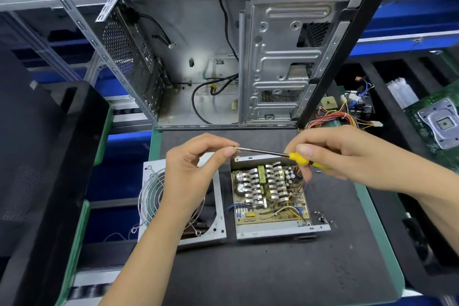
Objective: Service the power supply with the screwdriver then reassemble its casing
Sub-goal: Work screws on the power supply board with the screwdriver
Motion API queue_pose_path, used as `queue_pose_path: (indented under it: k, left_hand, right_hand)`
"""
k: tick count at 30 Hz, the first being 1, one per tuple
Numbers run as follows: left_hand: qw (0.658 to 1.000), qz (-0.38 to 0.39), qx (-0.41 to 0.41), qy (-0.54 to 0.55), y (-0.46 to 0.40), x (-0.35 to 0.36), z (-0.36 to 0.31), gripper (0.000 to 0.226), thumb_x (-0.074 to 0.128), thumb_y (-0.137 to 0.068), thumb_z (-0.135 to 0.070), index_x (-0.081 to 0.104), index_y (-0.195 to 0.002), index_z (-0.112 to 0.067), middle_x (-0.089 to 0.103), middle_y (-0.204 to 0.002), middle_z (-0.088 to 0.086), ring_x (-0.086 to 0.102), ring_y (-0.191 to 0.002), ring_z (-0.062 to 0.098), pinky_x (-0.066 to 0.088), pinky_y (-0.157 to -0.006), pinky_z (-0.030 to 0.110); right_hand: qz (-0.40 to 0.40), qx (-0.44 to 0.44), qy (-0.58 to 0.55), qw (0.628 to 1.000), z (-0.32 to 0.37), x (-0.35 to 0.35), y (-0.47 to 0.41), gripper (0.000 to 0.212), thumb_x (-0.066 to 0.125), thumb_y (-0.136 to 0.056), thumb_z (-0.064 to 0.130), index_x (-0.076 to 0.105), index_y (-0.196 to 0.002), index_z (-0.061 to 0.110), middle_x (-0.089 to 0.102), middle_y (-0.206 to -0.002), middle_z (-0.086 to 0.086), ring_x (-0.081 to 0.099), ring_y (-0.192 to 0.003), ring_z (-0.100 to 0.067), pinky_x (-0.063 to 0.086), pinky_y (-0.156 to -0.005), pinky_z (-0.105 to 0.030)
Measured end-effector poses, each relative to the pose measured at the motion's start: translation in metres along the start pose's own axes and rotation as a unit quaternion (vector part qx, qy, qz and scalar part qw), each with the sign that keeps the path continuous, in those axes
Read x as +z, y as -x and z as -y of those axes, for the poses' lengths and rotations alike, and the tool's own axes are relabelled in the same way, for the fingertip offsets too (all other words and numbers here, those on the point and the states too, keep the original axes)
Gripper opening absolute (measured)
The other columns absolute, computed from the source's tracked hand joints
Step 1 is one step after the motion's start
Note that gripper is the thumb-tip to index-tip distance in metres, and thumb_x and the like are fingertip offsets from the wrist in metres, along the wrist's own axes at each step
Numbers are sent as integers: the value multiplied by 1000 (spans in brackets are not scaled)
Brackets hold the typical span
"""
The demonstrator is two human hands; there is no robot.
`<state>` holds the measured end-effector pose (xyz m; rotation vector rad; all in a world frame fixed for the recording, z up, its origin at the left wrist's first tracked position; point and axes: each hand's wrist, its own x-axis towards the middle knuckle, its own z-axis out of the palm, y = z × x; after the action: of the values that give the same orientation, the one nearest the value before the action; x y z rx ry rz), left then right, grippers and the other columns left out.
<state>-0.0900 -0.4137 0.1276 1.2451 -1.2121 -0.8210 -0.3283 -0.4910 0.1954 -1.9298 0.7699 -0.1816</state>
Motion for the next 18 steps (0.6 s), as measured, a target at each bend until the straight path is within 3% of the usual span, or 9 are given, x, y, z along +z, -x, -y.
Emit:
queue_pose_path:
  k: [2, 4, 5, 10, 13, 16, 18]
  left_hand:
    - [1000, 10, 0, -20, 1, -1, 1, 8, 73, -82, -18, 76, -85, -25, 74, -82, -5, 70, -81, 16, 50, -75, 19]
    - [1000, 14, -7, -13, 2, -2, 3, 11, 72, -81, -14, 76, -87, -23, 74, -82, -3, 68, -80, 13, 49, -75, 17]
    - [1000, 18, -10, -9, 3, -3, 4, 13, 72, -81, -13, 76, -89, -23, 74, -83, -3, 68, -80, 12, 49, -76, 17]
    - [998, 53, -23, 13, 4, -6, 11, 31, 78, -73, -17, 75, -101, -29, 74, -89, -5, 69, -83, 11, 52, -81, 18]
    - [995, 101, -26, -5, 2, -10, 14, 50, 82, -69, -21, 67, -116, -28, 74, -99, -4, 69, -95, 14, 50, -91, 22]
    - [981, 156, -46, -108, -4, -18, 16, 62, 83, -66, -28, 60, -124, -29, 71, -106, -13, 63, -109, 6, 41, -101, 17]
    - [961, 184, -23, -203, -8, -22, 18, 45, 82, -69, -33, 68, -111, -27, 69, -102, -16, 60, -107, 0, 36, -105, 20]
  right_hand:
    - [29, 25, -49, 998, -1, -2, 2, 14, 60, -87, 33, 60, -99, 26, 69, -85, -6, 62, -68, -14, 50, -67, -24]
    - [35, 39, -46, 998, -4, -4, 2, 21, 67, -80, 32, 57, -98, 26, 72, -91, -1, 67, -90, -18, 48, -89, -33]
    - [31, 40, -33, 998, -4, -4, 1, 22, 68, -80, 31, 56, -97, 24, 73, -91, 1, 66, -93, -16, 45, -93, -32]
    - [24, 49, 0, 999, -2, -8, -1, 17, 69, -82, 26, 55, -92, 25, 74, -89, 8, 66, -95, -10, 41, -93, -20]
    - [20, 53, 6, 998, -3, -11, 0, 16, 69, -81, 30, 56, -89, 30, 74, -91, 9, 66, -95, -9, 43, -90, -18]
    - [4, 57, 22, 998, -3, -14, 2, 17, 72, -77, 33, 59, -88, 32, 73, -94, 10, 66, -95, -7, 45, -91, -23]
    - [-3, 60, 40, 997, -3, -14, 3, 16, 73, -75, 35, 62, -86, 35, 71, -95, 11, 66, -94, -5, 46, -90, -24]
